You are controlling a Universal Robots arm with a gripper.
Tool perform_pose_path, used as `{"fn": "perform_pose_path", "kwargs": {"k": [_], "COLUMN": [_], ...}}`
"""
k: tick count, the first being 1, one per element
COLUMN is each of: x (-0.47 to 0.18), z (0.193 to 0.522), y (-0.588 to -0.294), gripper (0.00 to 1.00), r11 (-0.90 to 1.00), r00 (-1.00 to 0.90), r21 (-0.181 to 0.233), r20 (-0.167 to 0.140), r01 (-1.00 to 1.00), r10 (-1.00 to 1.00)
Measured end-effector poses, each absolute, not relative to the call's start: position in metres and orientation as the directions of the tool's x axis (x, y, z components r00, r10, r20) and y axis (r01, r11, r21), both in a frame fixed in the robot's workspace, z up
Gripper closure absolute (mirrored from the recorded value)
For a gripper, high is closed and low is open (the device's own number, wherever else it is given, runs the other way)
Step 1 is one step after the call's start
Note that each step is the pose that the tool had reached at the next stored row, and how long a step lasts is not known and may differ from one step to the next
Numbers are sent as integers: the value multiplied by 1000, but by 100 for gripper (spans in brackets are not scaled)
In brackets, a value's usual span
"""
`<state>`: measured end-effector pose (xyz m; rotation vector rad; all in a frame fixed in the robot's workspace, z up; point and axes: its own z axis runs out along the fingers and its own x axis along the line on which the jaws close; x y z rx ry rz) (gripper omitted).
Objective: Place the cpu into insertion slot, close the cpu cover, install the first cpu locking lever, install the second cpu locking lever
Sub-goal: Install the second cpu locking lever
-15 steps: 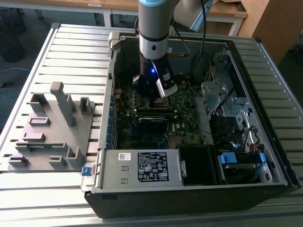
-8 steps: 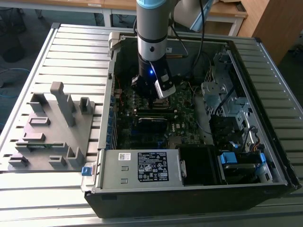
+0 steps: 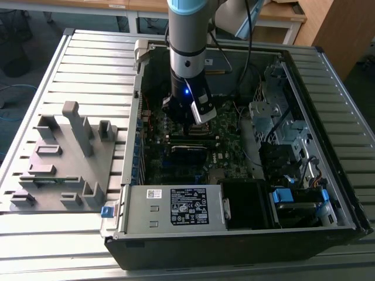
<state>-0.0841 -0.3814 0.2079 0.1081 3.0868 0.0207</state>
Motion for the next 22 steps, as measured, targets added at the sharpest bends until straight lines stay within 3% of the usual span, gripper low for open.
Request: {"fn": "perform_pose_path", "kwargs": {"k": [15, 22], "x": [-92, -92], "z": [204, 203], "y": [-381, -382], "gripper": [90, 90], "r11": [997, 995], "r00": [-996, -996], "r21": [28, 69], "r20": [-51, -48], "r01": [69, 70], "r10": [71, 73]}}
